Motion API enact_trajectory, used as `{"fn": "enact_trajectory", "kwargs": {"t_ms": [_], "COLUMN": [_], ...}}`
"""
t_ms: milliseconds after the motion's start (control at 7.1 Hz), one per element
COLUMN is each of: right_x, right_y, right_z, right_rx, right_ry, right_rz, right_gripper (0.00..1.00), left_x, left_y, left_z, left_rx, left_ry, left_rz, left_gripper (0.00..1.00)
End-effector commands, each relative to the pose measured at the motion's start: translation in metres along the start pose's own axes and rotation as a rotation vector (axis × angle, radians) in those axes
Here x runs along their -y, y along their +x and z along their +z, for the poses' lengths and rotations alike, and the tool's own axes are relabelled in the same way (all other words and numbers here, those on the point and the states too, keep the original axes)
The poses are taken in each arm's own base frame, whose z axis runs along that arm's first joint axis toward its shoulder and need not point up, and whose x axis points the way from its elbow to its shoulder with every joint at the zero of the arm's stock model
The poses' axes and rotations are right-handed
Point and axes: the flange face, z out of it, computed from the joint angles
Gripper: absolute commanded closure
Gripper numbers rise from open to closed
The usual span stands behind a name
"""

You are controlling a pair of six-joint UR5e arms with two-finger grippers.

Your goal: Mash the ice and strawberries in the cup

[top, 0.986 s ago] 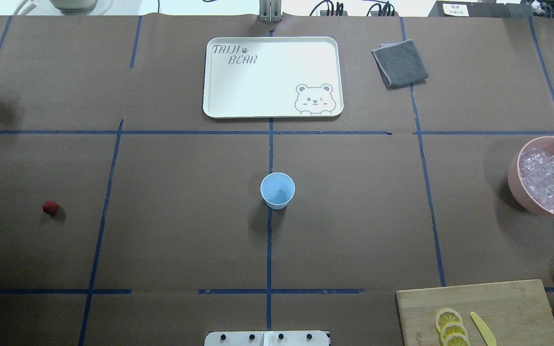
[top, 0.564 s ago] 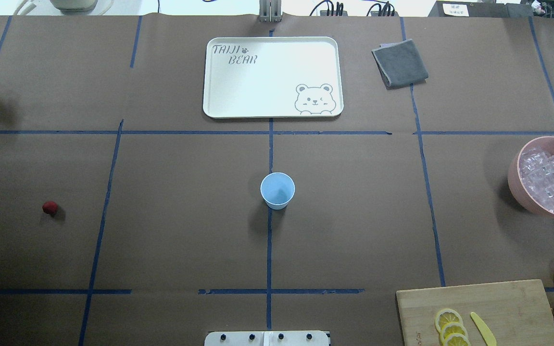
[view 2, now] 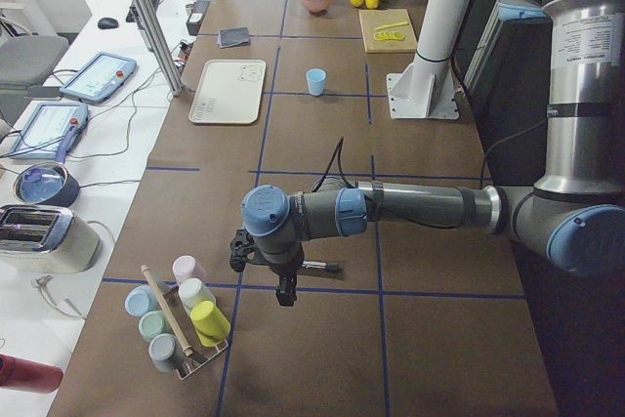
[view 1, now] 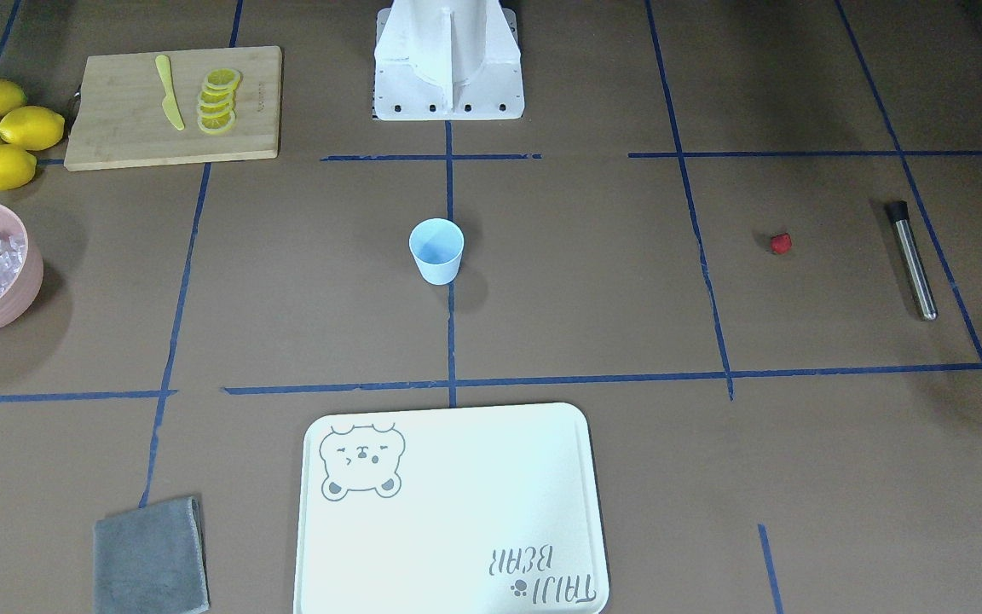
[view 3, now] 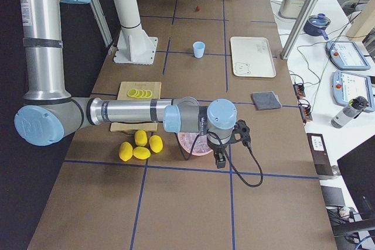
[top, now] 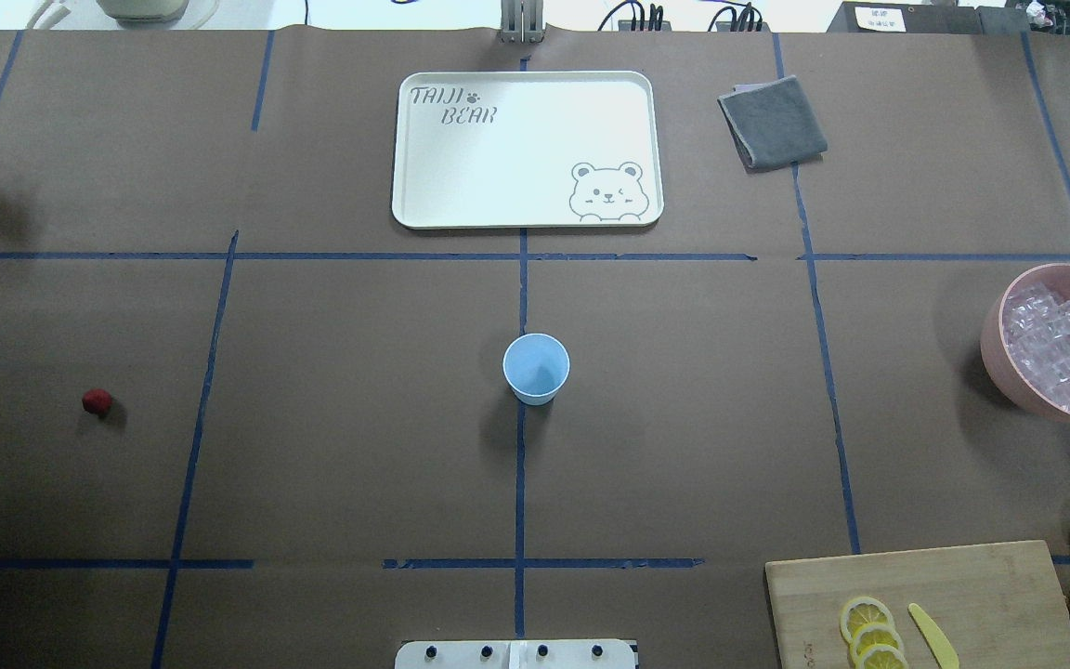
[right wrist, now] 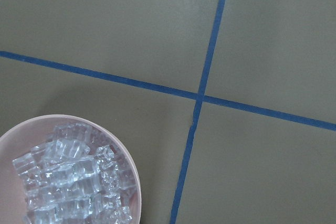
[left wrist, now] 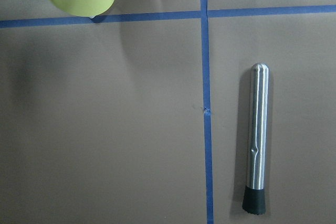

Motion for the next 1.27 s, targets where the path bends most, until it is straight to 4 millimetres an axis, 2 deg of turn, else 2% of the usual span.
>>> {"fn": "enact_trajectory", "kwargs": {"t_ms": [0,141,282,423,845,1127], "right_x": [0.012,0.004,-0.001,0.001,0.002,0.002], "right_y": [-0.042,-0.065,-0.076,-0.083,-0.102,-0.117], "right_z": [0.009,0.021,0.025,0.027,0.051,0.069], "right_rx": [-0.071,-0.079,-0.093,-0.085,-0.066,-0.059], "right_ry": [-0.026,-0.050,-0.062,-0.064,-0.112,-0.149], "right_rz": [-0.041,-0.028,-0.045,-0.049,-0.104,-0.143], "right_gripper": [0.00,0.00,0.03,0.08,0.20,0.42], "left_x": [0.000,-0.001,-0.001,-0.001,-0.002,-0.001], "left_y": [0.000,-0.001,-0.001,-0.001,-0.001,-0.001], "left_z": [0.000,0.001,0.001,0.000,0.002,0.001], "left_rx": [0.001,0.000,0.000,0.001,0.001,0.001], "left_ry": [-0.001,-0.002,-0.002,-0.001,-0.003,-0.002], "left_rz": [0.000,-0.001,-0.001,-0.002,-0.002,-0.001], "left_gripper": [0.00,0.00,0.00,0.00,0.00,0.00]}}
